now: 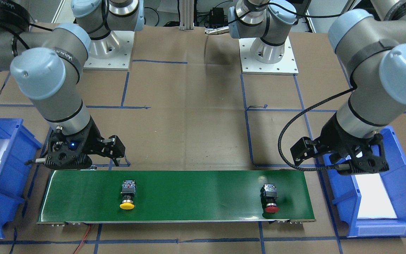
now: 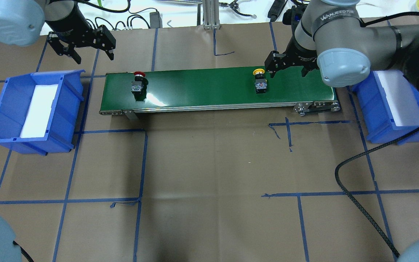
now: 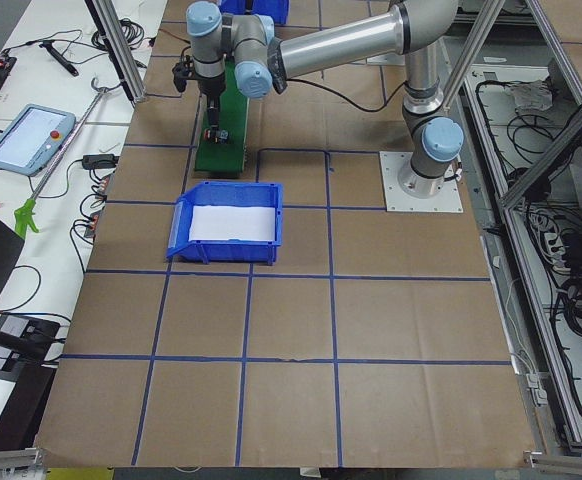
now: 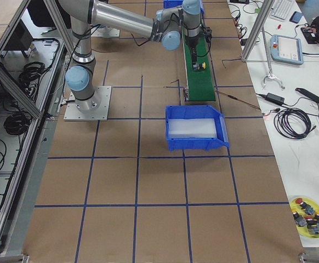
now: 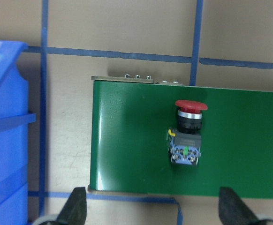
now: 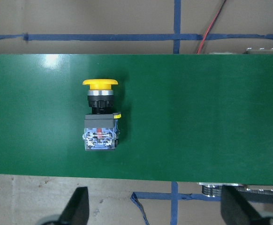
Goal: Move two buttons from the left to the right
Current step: 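Release the red button on the conveyor while the right gripper reaches the yellow button, then close the right gripper on the yellow button at the conveyor's far end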
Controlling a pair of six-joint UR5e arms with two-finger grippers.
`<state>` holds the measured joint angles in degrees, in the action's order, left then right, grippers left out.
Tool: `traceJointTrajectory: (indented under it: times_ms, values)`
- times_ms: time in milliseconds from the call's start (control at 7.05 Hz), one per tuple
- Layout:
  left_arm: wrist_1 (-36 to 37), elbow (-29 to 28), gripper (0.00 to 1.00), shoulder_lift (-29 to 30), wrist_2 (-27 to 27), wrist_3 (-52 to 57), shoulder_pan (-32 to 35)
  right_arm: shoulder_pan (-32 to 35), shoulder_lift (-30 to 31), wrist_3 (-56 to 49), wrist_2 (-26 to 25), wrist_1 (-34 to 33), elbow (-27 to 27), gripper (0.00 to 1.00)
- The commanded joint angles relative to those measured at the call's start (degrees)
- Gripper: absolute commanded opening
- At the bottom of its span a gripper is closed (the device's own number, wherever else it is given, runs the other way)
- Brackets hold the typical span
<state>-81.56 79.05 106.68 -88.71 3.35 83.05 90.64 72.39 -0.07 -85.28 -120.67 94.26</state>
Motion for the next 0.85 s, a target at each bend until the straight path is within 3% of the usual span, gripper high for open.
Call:
traceJointTrajectory:
  times_ms: [0,284,709]
  values:
    - [-4.2,1.9,1.0,-6.4,0.1,0.1,1.0,-0.2,-6.2,0.0,2.0,-0.3,-5.3,1.0]
    - [-4.7,8.2,1.0,-12.3,-0.2,-0.1,3.3,-0.2,-8.8,0.0,2.0,-0.4,-5.5,1.0]
    - [-4.7,9.9,1.0,-13.3,-0.2,-0.8,3.6,0.2,-11.1,0.0,1.0,-0.4,-4.9,1.0]
